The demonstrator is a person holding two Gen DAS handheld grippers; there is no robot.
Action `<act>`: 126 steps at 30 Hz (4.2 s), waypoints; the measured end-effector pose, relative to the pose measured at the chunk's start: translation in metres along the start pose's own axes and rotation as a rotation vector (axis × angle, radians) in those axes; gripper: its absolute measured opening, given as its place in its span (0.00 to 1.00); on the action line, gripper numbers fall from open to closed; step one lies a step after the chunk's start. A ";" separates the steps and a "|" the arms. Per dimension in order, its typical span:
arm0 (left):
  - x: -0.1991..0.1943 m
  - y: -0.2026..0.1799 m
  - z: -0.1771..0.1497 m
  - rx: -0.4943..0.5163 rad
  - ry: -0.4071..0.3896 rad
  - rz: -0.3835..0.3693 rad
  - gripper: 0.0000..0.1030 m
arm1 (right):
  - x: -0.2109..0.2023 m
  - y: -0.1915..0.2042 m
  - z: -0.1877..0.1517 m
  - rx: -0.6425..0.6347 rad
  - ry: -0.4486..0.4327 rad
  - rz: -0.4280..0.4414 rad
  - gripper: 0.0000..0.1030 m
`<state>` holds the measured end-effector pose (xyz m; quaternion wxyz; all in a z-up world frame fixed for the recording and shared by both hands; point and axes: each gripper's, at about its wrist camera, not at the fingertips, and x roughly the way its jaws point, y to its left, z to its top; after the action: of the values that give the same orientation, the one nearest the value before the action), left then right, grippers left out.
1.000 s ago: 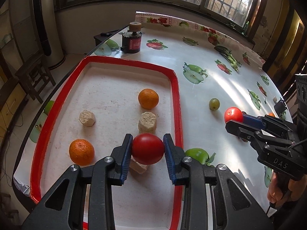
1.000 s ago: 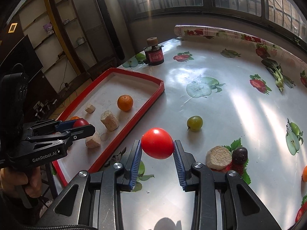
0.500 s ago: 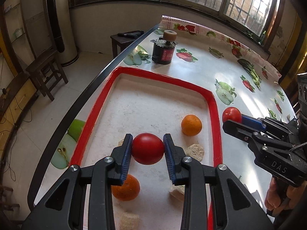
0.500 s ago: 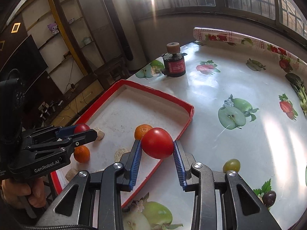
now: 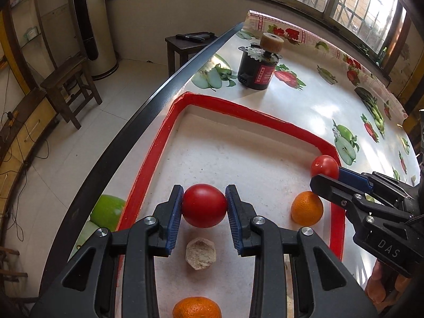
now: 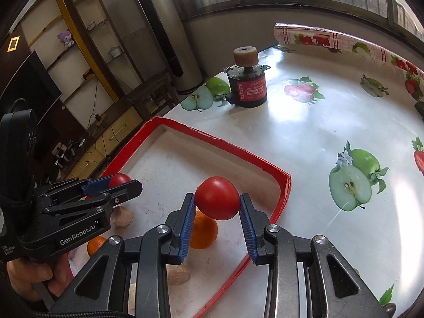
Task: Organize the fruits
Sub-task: 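Carry both red tomatoes over the red tray and open both tools, then move both open tools back toward the cork cylinder and tangerine, then close the left tool on a beige cork cylinder while the right tool grips a tangerine, then carry the cylinder and tangerine over the red tray and open both tools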
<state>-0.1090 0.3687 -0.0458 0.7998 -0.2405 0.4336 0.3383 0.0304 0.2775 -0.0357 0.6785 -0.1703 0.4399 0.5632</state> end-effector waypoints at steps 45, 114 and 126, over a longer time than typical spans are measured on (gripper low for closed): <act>-0.069 -0.072 -0.053 0.070 -0.056 -0.065 0.41 | -0.119 -0.054 -0.092 0.076 -0.096 -0.050 0.44; -0.023 -0.250 -0.095 0.293 0.063 -0.271 0.33 | -0.213 -0.253 -0.190 0.352 -0.169 -0.362 0.35; -0.054 -0.200 -0.107 0.232 0.004 -0.235 0.33 | -0.195 -0.178 -0.184 0.249 -0.144 -0.264 0.35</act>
<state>-0.0367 0.1471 -0.0360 0.8554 -0.1964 0.4402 0.1896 0.1230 -0.0305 -0.0310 0.7920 -0.1006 0.4304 0.4212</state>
